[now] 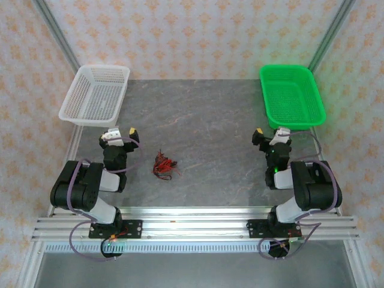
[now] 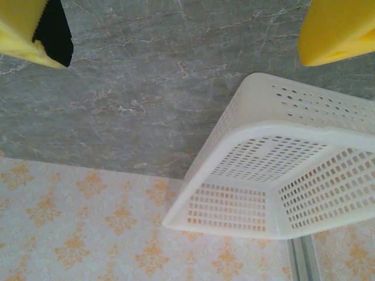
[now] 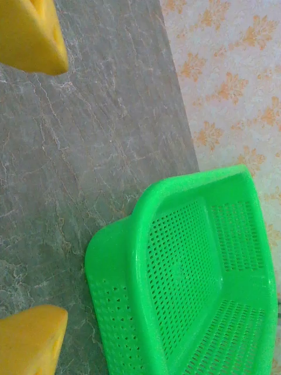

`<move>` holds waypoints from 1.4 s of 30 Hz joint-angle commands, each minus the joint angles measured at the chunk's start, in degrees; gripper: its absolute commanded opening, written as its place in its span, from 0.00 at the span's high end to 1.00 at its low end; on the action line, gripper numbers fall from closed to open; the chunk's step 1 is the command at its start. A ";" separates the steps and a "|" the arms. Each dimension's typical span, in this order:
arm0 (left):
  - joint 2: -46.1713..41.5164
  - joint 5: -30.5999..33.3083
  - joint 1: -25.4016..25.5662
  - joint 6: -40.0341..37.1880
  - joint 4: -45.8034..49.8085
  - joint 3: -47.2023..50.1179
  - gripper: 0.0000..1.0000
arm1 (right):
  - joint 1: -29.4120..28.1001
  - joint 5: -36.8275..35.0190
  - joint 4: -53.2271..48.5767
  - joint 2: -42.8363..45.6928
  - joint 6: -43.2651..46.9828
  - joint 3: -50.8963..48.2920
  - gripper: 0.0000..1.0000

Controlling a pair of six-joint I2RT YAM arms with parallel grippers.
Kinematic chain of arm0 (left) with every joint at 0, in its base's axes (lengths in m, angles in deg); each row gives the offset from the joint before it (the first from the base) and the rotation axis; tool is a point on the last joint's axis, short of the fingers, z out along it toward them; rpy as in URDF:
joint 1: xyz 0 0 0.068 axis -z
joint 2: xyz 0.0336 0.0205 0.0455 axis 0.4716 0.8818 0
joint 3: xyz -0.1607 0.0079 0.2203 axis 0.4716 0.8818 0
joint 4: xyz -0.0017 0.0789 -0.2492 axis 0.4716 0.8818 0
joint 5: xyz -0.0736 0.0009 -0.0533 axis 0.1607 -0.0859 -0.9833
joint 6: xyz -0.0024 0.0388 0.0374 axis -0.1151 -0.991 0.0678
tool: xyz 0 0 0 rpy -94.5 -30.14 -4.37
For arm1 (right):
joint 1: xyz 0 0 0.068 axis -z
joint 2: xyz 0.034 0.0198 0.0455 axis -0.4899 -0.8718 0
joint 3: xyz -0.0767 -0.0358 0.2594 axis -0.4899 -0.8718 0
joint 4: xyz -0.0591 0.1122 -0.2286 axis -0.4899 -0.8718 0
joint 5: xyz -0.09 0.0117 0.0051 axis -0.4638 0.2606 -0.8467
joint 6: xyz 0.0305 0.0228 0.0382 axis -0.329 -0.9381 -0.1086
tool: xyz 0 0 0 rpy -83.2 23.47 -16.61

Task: Untangle the cables
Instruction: Pick up the cables at the center of the table.

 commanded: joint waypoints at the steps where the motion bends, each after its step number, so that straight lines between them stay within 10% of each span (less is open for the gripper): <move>1: 0.19 -0.50 -0.46 -0.29 -0.14 -0.51 0.01 | -0.28 -1.07 0.52 0.36 0.55 0.54 0.00; 26: 0.19 -0.65 -0.41 -0.20 0.16 -0.69 0.01 | -0.28 -1.56 -0.16 1.13 0.54 0.87 0.00; 35: -15.36 4.39 -0.24 5.97 29.29 -10.91 0.30 | -4.50 -4.03 -42.01 15.44 -4.35 17.09 0.06; 42: -26.35 3.89 1.64 23.66 51.75 -18.63 0.33 | -23.08 -3.11 -74.13 15.02 -13.04 34.66 0.07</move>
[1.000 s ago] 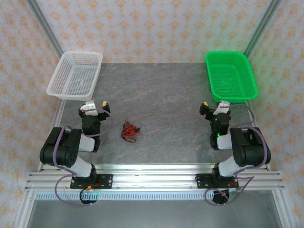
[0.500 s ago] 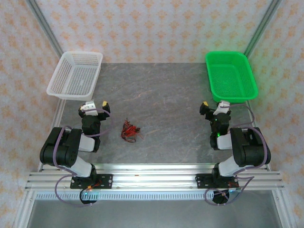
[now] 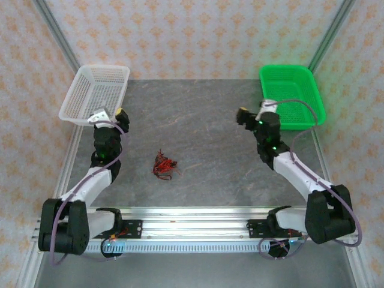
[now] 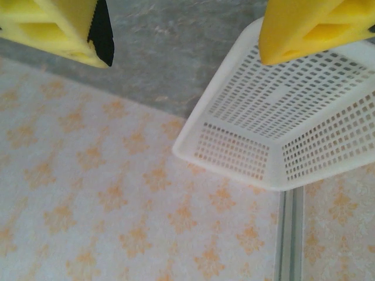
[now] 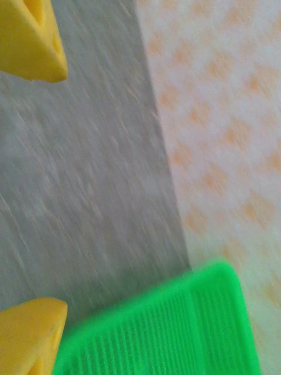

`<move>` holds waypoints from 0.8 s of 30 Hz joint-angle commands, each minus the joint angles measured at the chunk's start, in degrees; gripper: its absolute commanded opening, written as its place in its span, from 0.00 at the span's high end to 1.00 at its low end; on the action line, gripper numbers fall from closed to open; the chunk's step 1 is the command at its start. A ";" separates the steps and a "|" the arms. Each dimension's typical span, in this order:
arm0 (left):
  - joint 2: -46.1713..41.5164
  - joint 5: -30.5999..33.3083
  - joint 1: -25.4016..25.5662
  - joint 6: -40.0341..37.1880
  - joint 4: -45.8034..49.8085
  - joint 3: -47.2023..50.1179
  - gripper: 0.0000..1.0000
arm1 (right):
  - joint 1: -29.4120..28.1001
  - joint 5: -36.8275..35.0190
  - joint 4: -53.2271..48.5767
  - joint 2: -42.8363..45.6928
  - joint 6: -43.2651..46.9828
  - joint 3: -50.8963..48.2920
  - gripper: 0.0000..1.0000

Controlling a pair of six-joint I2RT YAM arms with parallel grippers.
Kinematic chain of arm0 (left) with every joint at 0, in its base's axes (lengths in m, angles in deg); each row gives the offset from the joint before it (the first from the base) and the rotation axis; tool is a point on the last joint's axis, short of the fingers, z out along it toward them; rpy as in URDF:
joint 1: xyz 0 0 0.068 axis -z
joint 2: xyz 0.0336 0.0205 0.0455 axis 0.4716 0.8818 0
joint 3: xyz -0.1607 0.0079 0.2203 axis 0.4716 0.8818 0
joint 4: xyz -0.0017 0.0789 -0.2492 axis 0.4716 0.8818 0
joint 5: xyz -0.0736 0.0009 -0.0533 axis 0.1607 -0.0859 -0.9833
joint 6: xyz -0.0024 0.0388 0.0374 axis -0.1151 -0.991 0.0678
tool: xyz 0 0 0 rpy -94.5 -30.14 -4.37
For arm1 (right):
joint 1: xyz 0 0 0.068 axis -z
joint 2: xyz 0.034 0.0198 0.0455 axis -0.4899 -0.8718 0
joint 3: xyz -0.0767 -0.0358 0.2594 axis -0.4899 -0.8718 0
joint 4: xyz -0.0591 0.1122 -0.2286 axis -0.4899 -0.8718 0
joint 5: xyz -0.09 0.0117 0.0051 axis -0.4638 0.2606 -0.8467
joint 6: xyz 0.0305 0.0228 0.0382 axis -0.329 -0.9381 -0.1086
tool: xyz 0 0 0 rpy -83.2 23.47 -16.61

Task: Untangle the cables
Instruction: Pick up the cables at the center of the table.

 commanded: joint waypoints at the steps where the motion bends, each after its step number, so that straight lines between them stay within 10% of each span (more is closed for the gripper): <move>1: -3.98 1.31 1.45 13.35 18.07 -3.10 0.32 | -8.95 1.62 -22.86 -2.27 -8.49 6.78 0.09; 11: -12.12 1.85 9.42 23.12 47.16 -9.38 0.25 | -27.86 19.43 -16.39 -14.95 -38.69 8.49 0.16; 24: -18.72 -0.44 10.11 22.59 55.62 -7.73 0.22 | -34.86 27.72 -8.86 -33.46 -49.56 17.75 0.18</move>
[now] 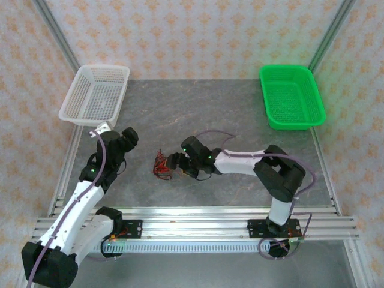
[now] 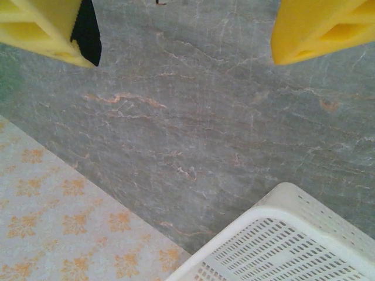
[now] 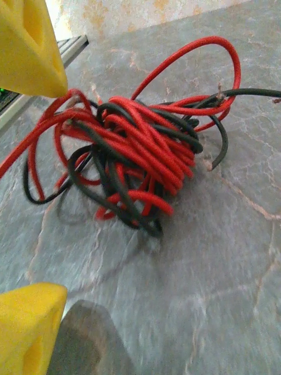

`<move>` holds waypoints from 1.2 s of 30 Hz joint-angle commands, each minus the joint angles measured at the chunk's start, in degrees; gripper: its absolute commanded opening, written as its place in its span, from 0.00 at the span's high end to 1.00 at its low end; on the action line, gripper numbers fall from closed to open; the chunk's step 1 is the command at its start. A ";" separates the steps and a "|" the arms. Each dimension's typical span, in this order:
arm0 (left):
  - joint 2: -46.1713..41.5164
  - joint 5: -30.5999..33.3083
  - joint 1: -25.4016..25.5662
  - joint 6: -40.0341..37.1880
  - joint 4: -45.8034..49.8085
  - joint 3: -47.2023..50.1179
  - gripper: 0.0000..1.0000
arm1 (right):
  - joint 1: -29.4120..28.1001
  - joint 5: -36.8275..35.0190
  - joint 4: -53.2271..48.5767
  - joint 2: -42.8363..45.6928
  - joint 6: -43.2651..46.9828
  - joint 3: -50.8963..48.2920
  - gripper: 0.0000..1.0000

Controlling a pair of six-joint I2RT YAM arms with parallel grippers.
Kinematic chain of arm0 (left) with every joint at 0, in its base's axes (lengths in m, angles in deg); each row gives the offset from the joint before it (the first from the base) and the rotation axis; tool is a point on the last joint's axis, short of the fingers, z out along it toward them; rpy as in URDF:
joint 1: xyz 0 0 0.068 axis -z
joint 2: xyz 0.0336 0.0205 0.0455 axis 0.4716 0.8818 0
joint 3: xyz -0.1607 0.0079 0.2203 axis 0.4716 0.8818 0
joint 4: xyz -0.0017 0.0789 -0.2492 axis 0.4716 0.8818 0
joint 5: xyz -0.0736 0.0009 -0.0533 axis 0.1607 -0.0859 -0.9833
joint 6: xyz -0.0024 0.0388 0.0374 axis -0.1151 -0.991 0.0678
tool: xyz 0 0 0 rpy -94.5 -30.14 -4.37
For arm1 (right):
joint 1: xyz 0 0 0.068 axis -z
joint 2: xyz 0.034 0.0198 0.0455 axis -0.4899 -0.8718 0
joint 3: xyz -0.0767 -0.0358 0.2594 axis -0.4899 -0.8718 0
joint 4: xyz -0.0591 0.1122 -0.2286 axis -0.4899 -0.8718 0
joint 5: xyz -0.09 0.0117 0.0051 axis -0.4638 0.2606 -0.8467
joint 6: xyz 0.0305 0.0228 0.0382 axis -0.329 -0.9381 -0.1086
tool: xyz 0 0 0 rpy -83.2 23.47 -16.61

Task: Untangle the cables
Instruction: Pick up the cables at the center of the table.

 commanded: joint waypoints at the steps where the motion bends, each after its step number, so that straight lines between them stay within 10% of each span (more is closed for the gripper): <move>1: -1.15 -0.52 0.59 -0.18 4.10 0.10 0.22 | -0.21 1.18 3.72 -2.03 -3.82 3.31 0.18; 12: -0.89 -0.98 0.64 -2.09 5.53 1.05 0.22 | -0.30 1.84 8.01 -10.96 -6.75 8.23 0.27; 22: 1.75 -3.63 1.49 -1.60 4.16 0.98 0.21 | 0.95 0.49 8.05 -13.19 -2.18 7.52 0.98; 36: 11.16 -14.06 10.80 -0.10 -9.95 3.55 0.21 | 11.14 9.76 12.40 1.31 43.63 -4.86 1.00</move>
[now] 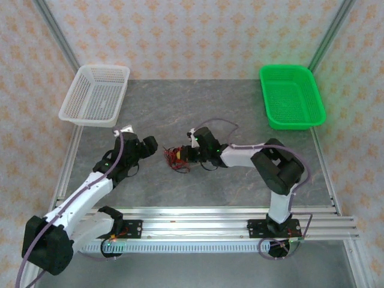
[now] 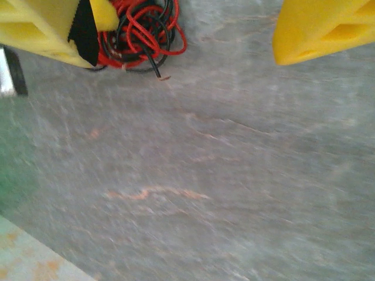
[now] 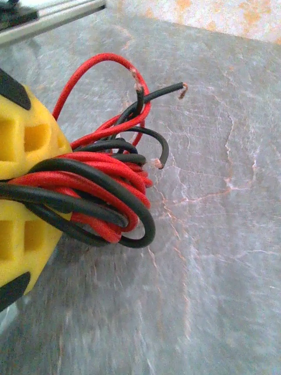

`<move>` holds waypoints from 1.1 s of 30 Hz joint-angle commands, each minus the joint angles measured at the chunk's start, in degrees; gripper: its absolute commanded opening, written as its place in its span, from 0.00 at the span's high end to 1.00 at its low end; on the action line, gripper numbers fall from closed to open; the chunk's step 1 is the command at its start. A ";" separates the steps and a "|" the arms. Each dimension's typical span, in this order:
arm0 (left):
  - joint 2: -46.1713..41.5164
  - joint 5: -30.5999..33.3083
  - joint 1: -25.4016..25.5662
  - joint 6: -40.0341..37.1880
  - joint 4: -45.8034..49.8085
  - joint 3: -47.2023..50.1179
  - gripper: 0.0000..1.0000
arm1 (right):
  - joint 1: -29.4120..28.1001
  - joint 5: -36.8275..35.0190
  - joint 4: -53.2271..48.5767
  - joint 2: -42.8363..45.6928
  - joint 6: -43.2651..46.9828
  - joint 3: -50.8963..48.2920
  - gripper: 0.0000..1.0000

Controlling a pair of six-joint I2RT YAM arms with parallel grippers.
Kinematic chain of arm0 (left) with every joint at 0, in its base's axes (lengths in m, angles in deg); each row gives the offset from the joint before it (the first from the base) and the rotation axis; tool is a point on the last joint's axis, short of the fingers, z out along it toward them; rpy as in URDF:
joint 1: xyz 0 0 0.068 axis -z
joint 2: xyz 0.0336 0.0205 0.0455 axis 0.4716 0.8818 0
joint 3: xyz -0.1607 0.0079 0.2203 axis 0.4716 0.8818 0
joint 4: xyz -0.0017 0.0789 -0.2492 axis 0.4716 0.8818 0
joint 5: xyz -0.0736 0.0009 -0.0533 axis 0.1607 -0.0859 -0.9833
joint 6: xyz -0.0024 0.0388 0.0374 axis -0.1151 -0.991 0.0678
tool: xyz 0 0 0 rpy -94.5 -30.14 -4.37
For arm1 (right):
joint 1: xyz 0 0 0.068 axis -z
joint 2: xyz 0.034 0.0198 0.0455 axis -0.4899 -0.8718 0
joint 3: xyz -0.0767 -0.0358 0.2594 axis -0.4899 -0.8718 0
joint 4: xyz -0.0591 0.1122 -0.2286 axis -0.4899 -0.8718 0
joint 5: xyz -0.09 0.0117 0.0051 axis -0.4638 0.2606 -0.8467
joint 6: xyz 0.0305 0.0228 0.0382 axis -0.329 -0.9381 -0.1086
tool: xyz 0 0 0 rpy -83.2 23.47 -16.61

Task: Untangle the cables
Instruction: Pick up the cables at the center of the table, then place the cables at the center of the table.

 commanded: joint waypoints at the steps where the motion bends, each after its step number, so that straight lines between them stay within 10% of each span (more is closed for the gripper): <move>1: 1.70 -4.90 2.37 1.00 -8.28 2.32 0.21 | 2.16 5.58 -1.45 3.15 17.46 -0.87 1.00; 5: 3.91 -7.00 4.26 1.79 -15.04 4.68 0.21 | 4.46 3.69 -5.54 2.92 22.52 -0.21 1.00; 23: 1.52 -0.80 5.95 -1.36 -9.99 -2.14 0.22 | -8.21 -56.29 -10.30 17.41 39.41 -5.29 1.00; 33: -1.09 7.01 5.94 -1.88 -1.77 -6.45 0.21 | -13.42 -61.87 -9.23 7.22 40.71 -4.16 1.00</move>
